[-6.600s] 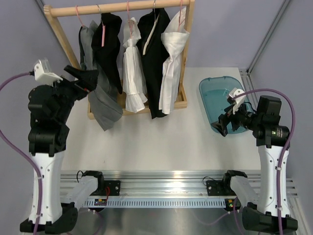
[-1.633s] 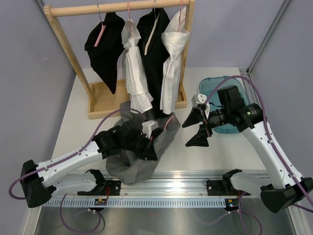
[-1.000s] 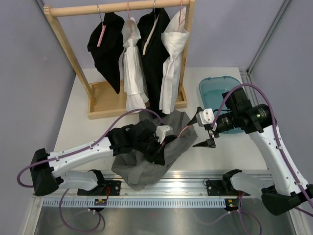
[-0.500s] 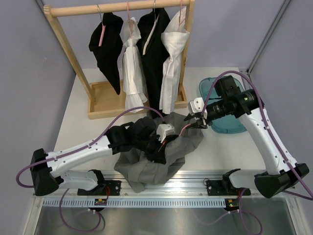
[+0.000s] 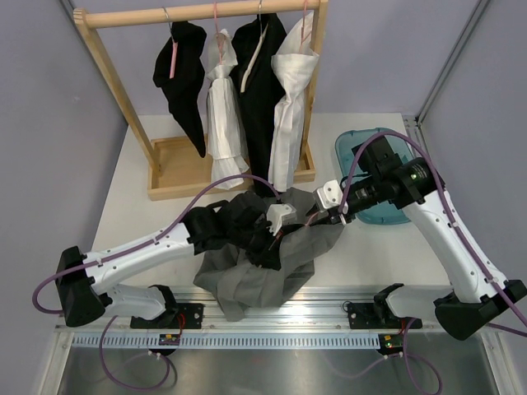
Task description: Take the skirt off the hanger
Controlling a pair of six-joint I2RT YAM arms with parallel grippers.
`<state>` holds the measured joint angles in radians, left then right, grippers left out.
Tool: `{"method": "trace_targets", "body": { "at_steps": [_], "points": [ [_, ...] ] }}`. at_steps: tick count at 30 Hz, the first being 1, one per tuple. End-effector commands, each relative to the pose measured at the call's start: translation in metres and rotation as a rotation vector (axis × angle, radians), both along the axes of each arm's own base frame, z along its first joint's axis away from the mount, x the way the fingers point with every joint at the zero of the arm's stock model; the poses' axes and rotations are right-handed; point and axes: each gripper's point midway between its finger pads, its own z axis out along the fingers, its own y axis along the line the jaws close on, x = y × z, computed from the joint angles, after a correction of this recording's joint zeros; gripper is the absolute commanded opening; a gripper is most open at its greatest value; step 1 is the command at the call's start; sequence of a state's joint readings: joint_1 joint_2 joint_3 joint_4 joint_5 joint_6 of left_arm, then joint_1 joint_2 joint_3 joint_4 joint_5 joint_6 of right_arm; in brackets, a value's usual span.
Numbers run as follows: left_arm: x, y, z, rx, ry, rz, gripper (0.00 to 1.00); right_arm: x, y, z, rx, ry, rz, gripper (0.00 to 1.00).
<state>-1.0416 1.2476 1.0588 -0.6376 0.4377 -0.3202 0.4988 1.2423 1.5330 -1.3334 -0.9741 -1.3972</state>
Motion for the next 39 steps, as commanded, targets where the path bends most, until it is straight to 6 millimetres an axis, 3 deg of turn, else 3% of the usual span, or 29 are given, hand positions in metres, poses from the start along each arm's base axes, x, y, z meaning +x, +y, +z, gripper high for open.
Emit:
{"method": "trace_targets", "body": {
  "at_steps": [1, 6, 13, 23, 27, 28, 31, 32, 35, 39],
  "points": [
    [0.015, -0.014, 0.036, -0.120, -0.084, -0.009, 0.00, -0.027, -0.015, -0.020, -0.106, 0.093, 0.019, 0.34],
    [0.013, -0.013, 0.039, -0.141, -0.079, -0.006, 0.00, -0.017, -0.016, -0.024, -0.122, 0.030, -0.021, 0.31],
    [0.009, -0.008, 0.035, -0.136, -0.068, -0.012, 0.00, 0.004, -0.025, -0.030, -0.182, -0.077, -0.076, 0.36],
    [0.012, -0.016, 0.037, -0.156, -0.064, -0.010, 0.00, 0.009, -0.014, -0.010, -0.096, -0.082, -0.117, 0.23],
    [0.013, -0.021, 0.040, -0.171, -0.061, -0.013, 0.00, 0.011, -0.010, -0.004, -0.065, -0.070, -0.142, 0.08],
    [0.014, -0.021, 0.040, -0.168, -0.068, -0.009, 0.07, 0.013, -0.008, -0.001, -0.056, -0.073, -0.150, 0.00],
    [0.020, -0.017, 0.041, -0.147, -0.097, 0.014, 0.34, 0.022, -0.007, 0.007, -0.037, -0.088, -0.200, 0.00],
    [0.021, -0.015, 0.041, -0.142, -0.108, 0.019, 0.47, 0.027, -0.009, 0.007, -0.045, -0.089, -0.243, 0.00],
    [0.030, -0.004, 0.048, -0.131, -0.181, 0.057, 0.67, 0.034, -0.015, 0.011, -0.037, -0.131, -0.301, 0.00],
    [0.036, 0.016, 0.056, -0.120, -0.298, 0.052, 0.80, 0.036, -0.024, 0.013, -0.030, -0.147, -0.333, 0.00]
  ]
}}
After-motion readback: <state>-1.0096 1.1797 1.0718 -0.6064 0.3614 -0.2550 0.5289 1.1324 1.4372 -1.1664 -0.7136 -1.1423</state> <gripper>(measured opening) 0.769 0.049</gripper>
